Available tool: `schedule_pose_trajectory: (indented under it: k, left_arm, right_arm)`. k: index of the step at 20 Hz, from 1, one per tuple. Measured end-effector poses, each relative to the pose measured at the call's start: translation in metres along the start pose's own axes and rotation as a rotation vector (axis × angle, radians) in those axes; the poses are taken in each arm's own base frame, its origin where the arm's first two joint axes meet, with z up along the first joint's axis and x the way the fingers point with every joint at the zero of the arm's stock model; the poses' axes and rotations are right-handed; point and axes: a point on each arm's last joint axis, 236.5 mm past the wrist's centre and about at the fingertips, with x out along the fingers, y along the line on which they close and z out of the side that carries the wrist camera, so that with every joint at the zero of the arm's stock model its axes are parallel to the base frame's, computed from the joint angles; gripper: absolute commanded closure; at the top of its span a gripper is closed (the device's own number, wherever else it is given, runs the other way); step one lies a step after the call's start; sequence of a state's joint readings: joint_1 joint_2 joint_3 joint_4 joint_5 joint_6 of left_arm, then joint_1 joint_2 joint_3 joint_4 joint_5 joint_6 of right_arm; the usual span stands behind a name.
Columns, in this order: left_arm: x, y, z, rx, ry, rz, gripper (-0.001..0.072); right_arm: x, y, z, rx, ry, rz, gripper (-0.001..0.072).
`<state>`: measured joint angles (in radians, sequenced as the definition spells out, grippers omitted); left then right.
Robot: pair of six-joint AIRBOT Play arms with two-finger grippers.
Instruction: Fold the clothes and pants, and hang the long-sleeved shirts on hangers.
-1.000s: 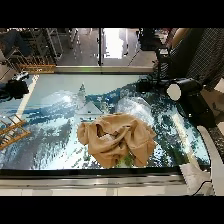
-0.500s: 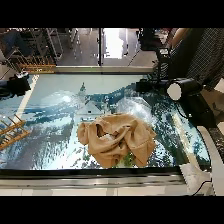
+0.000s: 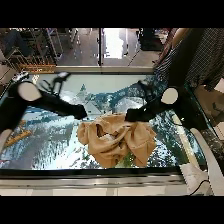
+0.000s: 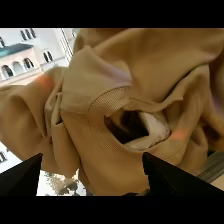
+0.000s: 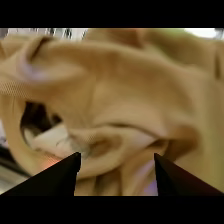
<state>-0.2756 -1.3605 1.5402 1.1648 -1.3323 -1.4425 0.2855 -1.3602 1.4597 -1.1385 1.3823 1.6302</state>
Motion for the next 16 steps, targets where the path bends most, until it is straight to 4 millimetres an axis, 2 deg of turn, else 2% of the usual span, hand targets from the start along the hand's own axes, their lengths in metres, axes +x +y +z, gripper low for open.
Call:
schedule_pose_trajectory:
  k: [1, 3, 6, 7, 8, 9, 11, 14, 16]
  left_arm:
    - [0.024, 0.001, -0.007, 0.043, 0.060, 0.005, 0.0002]
    - [0.064, 0.009, -0.021, 0.109, 0.157, 0.037, -0.0005]
    - [0.108, 0.017, -0.026, 0.175, 0.203, 0.052, -0.0004]
    - [0.117, 0.017, -0.023, 0.193, 0.190, 0.050, 0.0016]
    - [0.124, 0.017, -0.017, 0.205, 0.167, 0.050, 0.0078]
    - [0.129, 0.017, -0.010, 0.216, 0.138, 0.052, 0.0251]
    - [0.135, 0.017, 0.002, 0.230, 0.087, 0.056, 0.0679]
    - [0.137, 0.017, 0.019, 0.241, 0.026, 0.062, 0.0693]
    - [0.125, 0.016, 0.040, 0.249, -0.038, 0.069, 0.0694]
  right_arm:
    - [0.012, 0.008, -0.019, 0.030, 0.071, 0.040, 0.0171]
    - [0.034, 0.019, -0.045, 0.090, 0.156, 0.081, 0.0175]
    - [0.065, 0.029, -0.059, 0.197, 0.174, 0.102, 0.0226]
    - [0.074, 0.028, -0.057, 0.232, 0.162, 0.098, 0.0314]
    - [0.083, 0.026, -0.057, 0.268, 0.155, 0.092, 0.0375]
    - [0.091, 0.023, -0.056, 0.295, 0.153, 0.082, 0.0522]
    - [0.104, 0.014, -0.056, 0.333, 0.147, 0.049, 0.0683]
    - [0.108, -0.002, -0.049, 0.315, 0.121, -0.016, 0.0686]
    - [0.093, -0.008, -0.033, 0.252, 0.086, -0.064, 0.0686]
